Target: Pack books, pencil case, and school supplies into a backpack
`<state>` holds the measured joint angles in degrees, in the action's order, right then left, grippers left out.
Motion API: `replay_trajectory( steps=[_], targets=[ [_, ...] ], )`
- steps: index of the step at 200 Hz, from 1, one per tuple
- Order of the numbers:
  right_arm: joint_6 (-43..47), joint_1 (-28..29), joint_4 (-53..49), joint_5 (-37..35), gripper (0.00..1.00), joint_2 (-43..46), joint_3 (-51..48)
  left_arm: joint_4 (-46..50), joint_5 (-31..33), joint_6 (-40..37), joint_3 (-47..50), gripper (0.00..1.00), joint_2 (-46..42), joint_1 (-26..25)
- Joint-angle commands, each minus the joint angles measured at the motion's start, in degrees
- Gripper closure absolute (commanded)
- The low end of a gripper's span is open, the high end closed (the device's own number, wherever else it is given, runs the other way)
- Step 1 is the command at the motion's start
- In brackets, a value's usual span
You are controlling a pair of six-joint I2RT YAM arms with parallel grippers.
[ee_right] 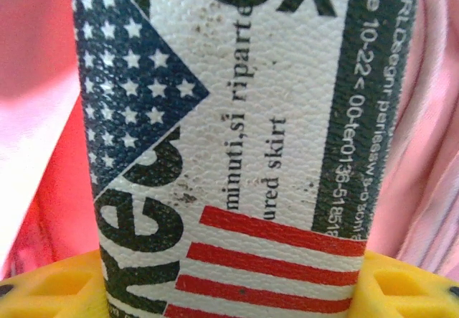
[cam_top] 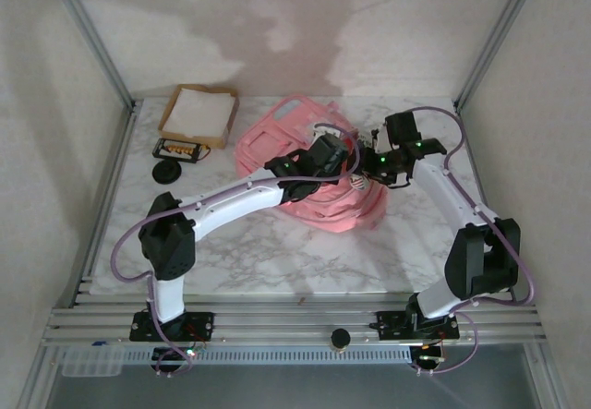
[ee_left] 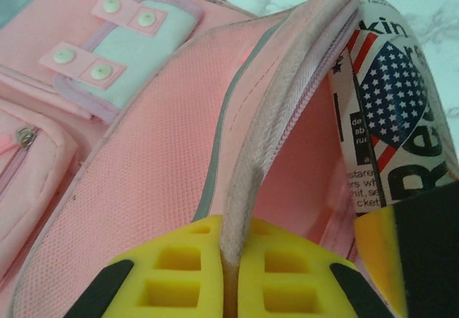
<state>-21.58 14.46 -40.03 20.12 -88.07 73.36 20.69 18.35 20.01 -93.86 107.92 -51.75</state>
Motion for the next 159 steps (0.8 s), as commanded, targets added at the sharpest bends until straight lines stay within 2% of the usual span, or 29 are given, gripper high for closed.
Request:
replay_trajectory(
  steps=[1,13,33,52,66,93,101,118,144,159],
  targets=[
    [2.61,0.37,3.17,5.88,0.4,-3.16,2.2,-6.95,-3.8,4.54,2.41,1.0,-4.58,0.42],
    [2.82,2.3,3.82,6.26,0.39,-4.73,2.67,-8.33,-5.68,5.21,3.35,1.0,-5.11,0.42],
    [2.57,5.74,5.74,7.49,0.29,-5.6,1.94,-8.2,-5.52,6.84,3.48,1.0,-4.91,0.68],
    [1.1,3.63,7.25,6.16,0.3,-5.65,-0.23,-9.5,-7.25,7.94,4.11,1.0,-5.17,1.12],
    [0.76,2.39,9.23,7.29,0.16,-4.75,-1.38,-9.99,-7.52,8.64,4.43,1.0,-5.3,1.21],
    [0.14,0.97,12.28,12.01,0.09,-2.04,-4.18,-9.52,-7.8,8.9,4.16,1.0,-4.69,1.3],
    [-0.07,0.14,12.95,13.9,0.11,-1.44,-5.45,-9.35,-7.55,9.23,4.16,1.0,-4.65,1.38],
    [-1.43,-1.34,15.83,18.17,0.24,-0.5,-9.03,-9.94,-7.98,9.35,4.73,1.0,-4.91,1.47],
    [-4.1,-2.49,18.85,23.51,0.26,3.64,-11.97,-9.15,-8.69,10.22,4.8,1.0,-4.25,1.66],
    [-5.17,-2.58,19.12,23.73,0.25,4.71,-11.67,-9.51,-8.89,10.35,5.17,1.0,-4.28,1.47]
  ],
)
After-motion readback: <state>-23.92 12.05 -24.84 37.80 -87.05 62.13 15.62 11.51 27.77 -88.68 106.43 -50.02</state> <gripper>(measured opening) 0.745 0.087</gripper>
